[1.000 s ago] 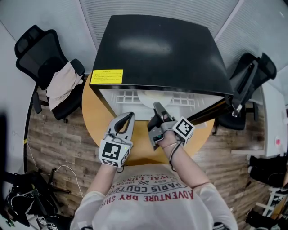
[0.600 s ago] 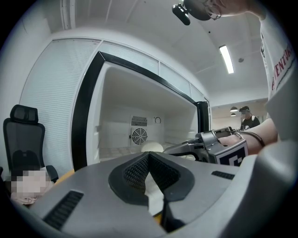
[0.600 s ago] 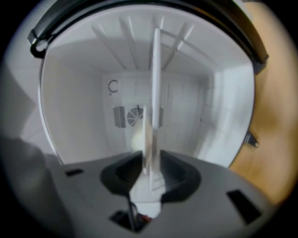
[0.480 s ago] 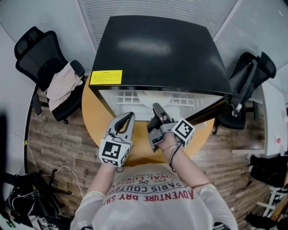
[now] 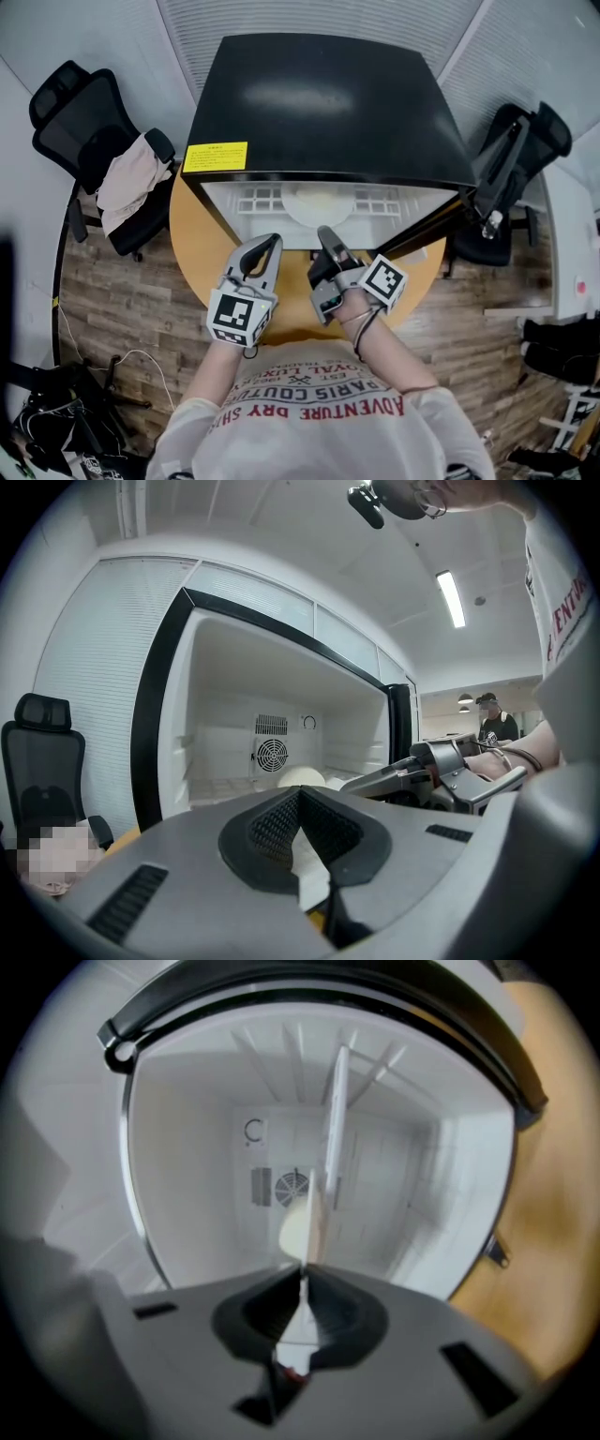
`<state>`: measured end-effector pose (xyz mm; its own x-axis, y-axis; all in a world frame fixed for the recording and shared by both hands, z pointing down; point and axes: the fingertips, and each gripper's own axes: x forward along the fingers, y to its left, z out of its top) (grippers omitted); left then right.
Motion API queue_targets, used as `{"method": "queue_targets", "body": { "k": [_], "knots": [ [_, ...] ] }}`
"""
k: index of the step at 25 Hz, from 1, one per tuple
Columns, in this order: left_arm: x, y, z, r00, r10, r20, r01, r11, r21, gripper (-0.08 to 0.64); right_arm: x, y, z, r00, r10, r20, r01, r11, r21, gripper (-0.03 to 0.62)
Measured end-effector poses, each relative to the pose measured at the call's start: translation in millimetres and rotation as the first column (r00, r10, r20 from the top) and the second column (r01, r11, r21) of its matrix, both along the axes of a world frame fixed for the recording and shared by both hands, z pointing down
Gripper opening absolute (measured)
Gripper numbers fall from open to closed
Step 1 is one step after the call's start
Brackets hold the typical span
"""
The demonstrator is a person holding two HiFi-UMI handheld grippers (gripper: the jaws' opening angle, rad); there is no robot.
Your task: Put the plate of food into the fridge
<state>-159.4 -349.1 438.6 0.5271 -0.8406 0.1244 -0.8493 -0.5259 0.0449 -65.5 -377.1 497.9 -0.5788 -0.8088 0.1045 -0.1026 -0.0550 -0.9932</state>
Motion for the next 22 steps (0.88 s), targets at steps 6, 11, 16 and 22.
{"method": "queue_targets", "body": {
  "k": [6,11,16,22],
  "knots": [
    [2,8,0,1.0,0.0,-0.001,0.0,1.0,-0.002,0.026,-1,6,-6,0.999,-0.026,-0.024,0.027,0.999,0.04,0.139],
    [6,14,-3,1.0,0.005,-0.007,-0.005,1.0,-0.002,0.026,-6,22,-6,0.994,-0.086,-0.064,0.089,0.994,0.058,0.148],
    [14,21,-3,1.0,0.018,-0.009,-0.018,1.0,-0.001,0.026,-5,41,-3,0.964,-0.136,-0.228,0.158,0.984,0.08,0.048],
    [23,27,-2,0.999,0.033,-0.008,-0.033,0.999,-0.002,0.026,7,45,-16,0.851,-0.078,-0.519,0.252,0.928,0.273,0.032]
  ]
}}
